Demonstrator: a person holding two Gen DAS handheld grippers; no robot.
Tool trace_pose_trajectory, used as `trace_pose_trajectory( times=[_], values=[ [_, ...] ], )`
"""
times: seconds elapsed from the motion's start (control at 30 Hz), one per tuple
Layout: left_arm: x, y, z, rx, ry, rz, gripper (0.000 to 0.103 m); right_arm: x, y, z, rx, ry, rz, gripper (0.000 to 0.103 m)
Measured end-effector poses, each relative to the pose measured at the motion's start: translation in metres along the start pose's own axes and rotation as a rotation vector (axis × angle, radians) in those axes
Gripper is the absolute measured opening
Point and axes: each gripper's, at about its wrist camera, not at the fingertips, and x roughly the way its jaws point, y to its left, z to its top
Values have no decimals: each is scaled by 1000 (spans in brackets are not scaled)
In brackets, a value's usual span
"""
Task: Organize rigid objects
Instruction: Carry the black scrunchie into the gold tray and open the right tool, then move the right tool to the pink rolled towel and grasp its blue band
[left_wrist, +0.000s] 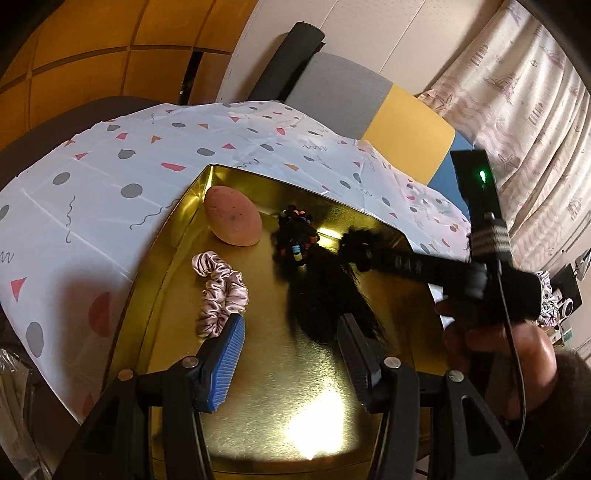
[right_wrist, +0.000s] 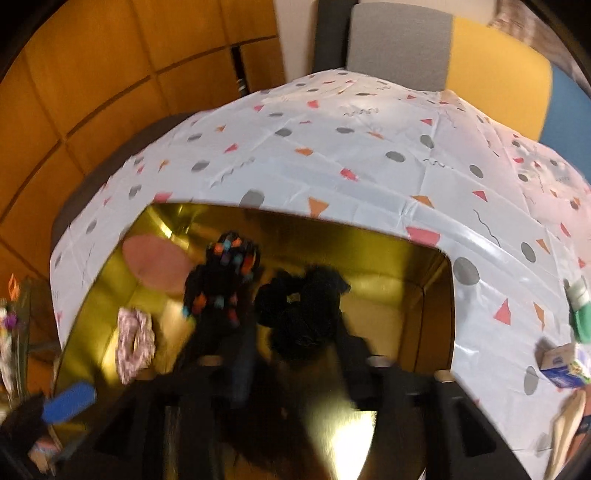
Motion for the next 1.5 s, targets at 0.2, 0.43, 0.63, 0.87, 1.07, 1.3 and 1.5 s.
trace_pose_trajectory(
  times=[0.2,0.43,0.63,0.87,1.07,1.3,1.5],
  values=[
    [2,0,-2,4,3,0,53,-15,-11,-9,91,-49,28,60],
    [5,-10,-7,31,21,-12,53,-55,-19,-32,120,-144,31,68],
    [1,-21,-9,69,12,-32,53,-88,-27,-56,119,-216,-40,68],
    [-3,-41,-18,119,11,-69,53,-119,-64,-99,193,-246,-141,68],
    [0,-62,-31,179,42,-130,53,-130,-101,-147,274,-204,-188,68],
    [0,-87,-55,249,83,-182,53,-139,-144,-209,382,-153,-233,68],
    [-5,-105,-69,314,110,-231,53,-149,-182,-249,487,-159,-267,68]
  ],
)
